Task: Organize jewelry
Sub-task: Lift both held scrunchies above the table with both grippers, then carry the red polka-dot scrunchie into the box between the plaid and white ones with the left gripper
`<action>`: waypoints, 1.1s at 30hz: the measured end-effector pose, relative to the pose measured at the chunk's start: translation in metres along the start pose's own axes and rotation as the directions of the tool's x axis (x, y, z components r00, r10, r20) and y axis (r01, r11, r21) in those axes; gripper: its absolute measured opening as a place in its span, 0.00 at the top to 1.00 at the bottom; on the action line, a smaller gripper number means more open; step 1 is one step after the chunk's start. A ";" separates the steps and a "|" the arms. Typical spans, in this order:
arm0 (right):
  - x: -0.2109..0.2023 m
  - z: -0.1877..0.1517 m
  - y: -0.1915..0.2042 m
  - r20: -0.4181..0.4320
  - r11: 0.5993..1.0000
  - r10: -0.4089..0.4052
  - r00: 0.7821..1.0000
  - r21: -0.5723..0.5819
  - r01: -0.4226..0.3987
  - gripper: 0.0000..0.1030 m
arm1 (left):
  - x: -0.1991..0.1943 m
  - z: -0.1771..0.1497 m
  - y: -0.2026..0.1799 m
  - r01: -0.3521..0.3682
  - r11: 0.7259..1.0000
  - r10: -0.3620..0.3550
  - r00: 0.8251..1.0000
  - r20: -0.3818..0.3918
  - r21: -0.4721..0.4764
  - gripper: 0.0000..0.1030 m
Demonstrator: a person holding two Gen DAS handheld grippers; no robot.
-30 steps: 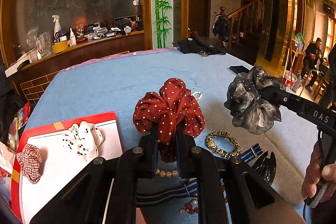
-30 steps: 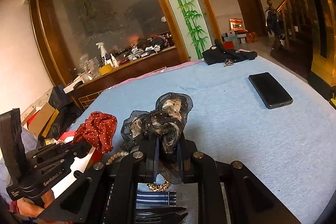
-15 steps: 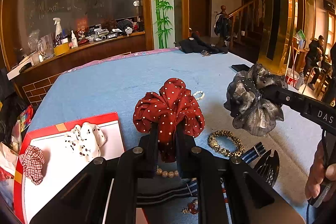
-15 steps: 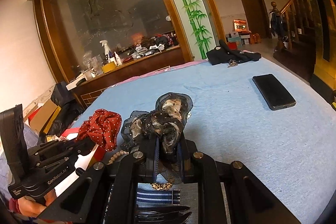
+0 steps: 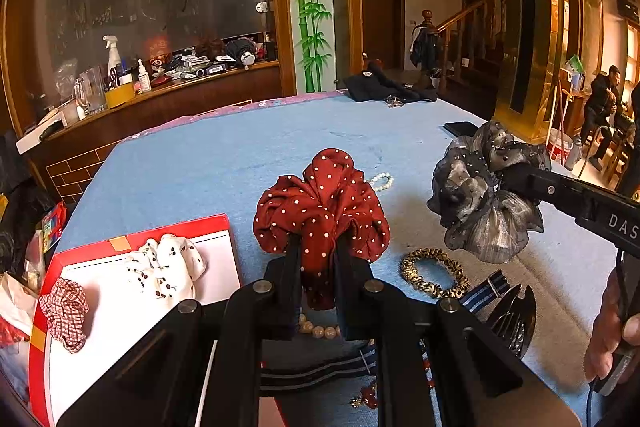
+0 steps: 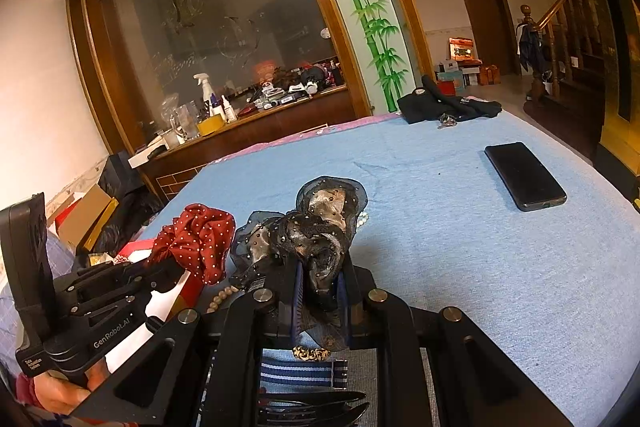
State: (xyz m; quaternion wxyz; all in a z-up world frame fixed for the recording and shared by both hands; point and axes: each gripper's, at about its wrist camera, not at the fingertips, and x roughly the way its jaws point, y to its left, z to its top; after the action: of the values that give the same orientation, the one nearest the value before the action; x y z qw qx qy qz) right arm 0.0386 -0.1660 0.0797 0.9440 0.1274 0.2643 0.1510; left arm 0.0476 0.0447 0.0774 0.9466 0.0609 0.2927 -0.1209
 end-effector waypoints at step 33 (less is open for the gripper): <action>0.002 -0.003 0.002 -0.003 1.000 -0.009 1.000 0.000 0.009 0.85 | -0.010 0.000 0.013 -0.012 1.000 0.012 1.000 0.012 -0.028 0.88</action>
State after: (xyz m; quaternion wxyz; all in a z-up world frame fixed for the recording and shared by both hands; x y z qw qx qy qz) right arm 0.0387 -0.1633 0.0771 0.9443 0.1257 0.2664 0.1468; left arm 0.0430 0.0593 0.0840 0.9498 0.0488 0.2883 -0.1115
